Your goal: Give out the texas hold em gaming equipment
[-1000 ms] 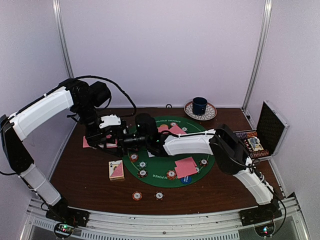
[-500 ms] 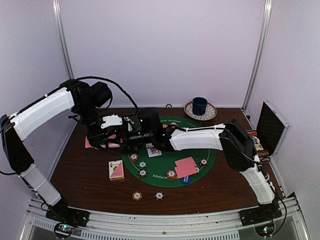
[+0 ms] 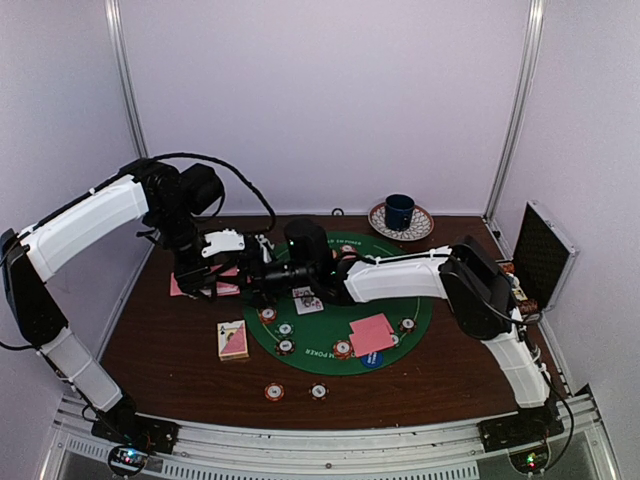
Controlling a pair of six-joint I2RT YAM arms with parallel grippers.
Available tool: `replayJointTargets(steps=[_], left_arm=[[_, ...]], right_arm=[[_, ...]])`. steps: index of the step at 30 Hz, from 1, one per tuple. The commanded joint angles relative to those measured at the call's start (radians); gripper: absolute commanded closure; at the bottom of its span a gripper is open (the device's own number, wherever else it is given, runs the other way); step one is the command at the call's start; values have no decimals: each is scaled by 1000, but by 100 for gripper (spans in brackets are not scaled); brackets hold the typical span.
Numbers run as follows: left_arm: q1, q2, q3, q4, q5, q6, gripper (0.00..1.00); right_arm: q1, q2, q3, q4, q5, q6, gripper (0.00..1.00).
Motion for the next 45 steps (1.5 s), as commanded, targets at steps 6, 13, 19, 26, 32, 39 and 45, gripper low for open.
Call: replayJointTargets(steps=[6,13,19,26,32,39,45], left_arm=[[1,-24,1,-34,-5,-6,100],[1,-26,-4,-34,-5,-7,100],[2,-26,1,-34,-5,-7,100],[1,-23,2,-35,-3,-6,100],[1,-22,7,-35,-2,-6,100],[1,-18,11,-38,-1,-6,100],[1,-15,14,-41,0,-8,100]], right_arm=[[-42,-83,-81,158,-27,93,22],[-73,-120,-137,186,-28,97,31],[-72,-108,-128,186,-44,111,37],[-64,-88,-138,216,-70,146,50],[-63,-102,-161,218,-94,152,63],[-68,-127,-205,215,-102,147,75],[-76,-138,-227,254,-102,173,84]])
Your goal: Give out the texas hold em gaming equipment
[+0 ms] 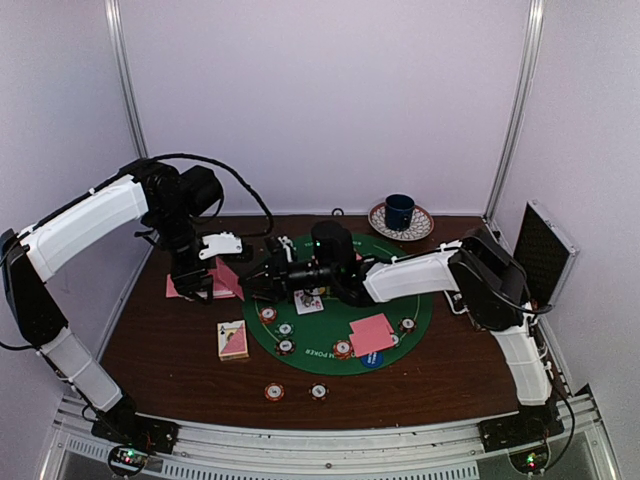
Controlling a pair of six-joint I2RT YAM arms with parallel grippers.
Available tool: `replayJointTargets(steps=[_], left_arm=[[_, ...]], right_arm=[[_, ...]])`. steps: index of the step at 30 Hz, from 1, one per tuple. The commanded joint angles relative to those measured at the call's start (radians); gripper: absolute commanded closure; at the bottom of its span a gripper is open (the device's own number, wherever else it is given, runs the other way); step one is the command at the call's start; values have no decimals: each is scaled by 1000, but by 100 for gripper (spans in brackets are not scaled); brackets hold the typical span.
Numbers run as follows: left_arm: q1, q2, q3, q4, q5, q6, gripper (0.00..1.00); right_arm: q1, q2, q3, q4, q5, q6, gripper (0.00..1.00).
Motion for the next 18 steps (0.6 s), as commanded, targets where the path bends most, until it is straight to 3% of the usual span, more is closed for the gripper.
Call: replayJointTargets(steps=[1,6,12,18], left_arm=[[1,-15,17,-7,8,-6,100],[1,-12,22,-6,6,-7,100],[1,-6,30,-7,11,-8,100],[1,-9,28,-7,12,-8,100]], right_arm=[[-9,-67,-19,69,-13,25,86],[-19,-71,-53,185,1,113,90],[-14,-93,-84,192,10,103,75],[-10,-90,-90,224,13,132,74]])
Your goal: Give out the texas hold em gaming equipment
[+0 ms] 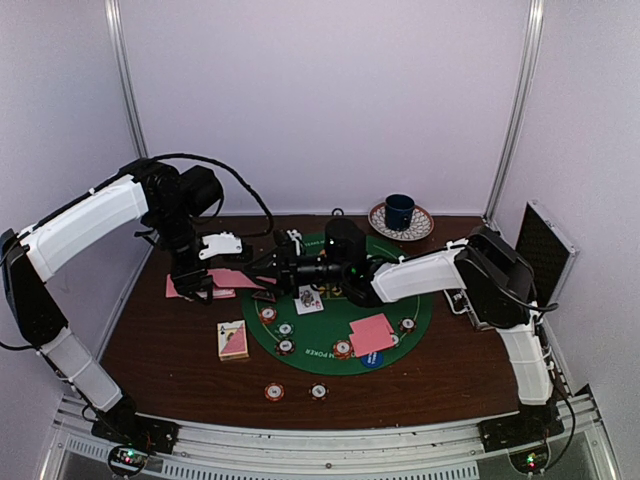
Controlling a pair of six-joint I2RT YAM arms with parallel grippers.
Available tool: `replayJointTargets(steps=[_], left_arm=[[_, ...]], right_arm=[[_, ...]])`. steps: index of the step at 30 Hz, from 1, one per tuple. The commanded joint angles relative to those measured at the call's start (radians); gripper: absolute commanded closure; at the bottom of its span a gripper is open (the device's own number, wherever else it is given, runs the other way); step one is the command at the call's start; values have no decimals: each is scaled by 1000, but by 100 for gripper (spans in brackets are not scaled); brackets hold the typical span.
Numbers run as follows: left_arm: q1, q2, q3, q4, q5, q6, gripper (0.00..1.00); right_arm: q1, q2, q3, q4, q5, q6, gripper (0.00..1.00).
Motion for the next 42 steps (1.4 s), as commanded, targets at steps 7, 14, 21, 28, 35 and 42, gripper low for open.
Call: replayJointTargets(steps=[7,14,21,28,35,42], left_arm=[[1,-19,16,-4,0,-7,100],[1,-17,16,-4,3,-11,100],[1,-24,12,-2,1,-12,100],[1,-25,4,-2,-1,-13,100],[1,-31,-1,-2,-5,-13,100],[1,-38,-15,-3,-8,-7,100]], right_arm=[[9,-45,-5,101,12,65,72],[23,-26,9,154,23,130,70],[26,-16,33,132,9,126,76],[14,-30,16,116,-4,115,100],[-51,-138,-91,11,-33,-7,100],[-146,-317,-76,-683,-2,-559,100]])
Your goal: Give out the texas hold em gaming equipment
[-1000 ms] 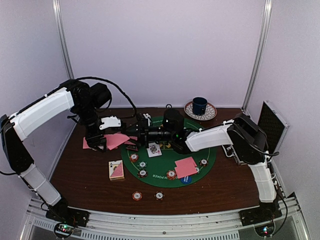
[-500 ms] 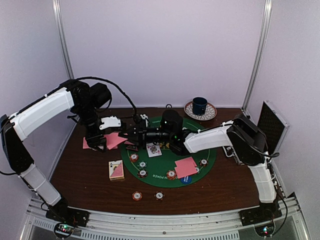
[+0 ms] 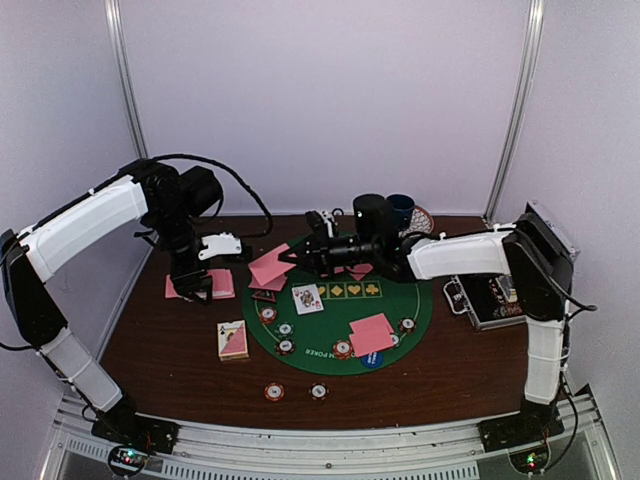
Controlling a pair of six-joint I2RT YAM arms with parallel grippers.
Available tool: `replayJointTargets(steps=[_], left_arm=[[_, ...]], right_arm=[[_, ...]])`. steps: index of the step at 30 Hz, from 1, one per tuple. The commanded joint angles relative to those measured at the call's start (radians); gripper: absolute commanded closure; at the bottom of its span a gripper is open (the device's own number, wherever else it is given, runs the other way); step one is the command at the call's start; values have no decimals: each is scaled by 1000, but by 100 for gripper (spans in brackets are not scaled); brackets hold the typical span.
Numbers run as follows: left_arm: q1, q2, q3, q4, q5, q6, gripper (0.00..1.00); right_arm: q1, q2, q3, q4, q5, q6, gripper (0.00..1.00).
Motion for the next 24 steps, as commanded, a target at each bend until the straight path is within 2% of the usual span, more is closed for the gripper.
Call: replayJointTargets(steps=[1,3,5,7,10,15,20,24], left_arm=[[1,-37,-13,-2,-4,-3,100],[1,-39,-18,-2,-1,-2,100],[1,-39,-23,-4,0,-4,100],[1,-39,-23,-4,5,-7,100],[3,-40,-23,-7,9,-8,100],[13,-44,-27,-14,14,-10,100],[23,-46,-26,-16,17,-11,100],[30,-49,-26,-19,15,-9,100]], right_arm=[[-50,-136,58,-516,41,-439,100],[-69,-155,103,-703,98,-595,100],[-73,-160,170,-913,221,-778,100],[-71,-160,203,-1024,341,-913,100],[-55,-161,211,-1101,578,-1098,100],[17,-171,175,-1052,917,-1345,100],[88,-158,103,-860,1219,-1550,100],[127,-128,87,-763,1312,-1644,100]])
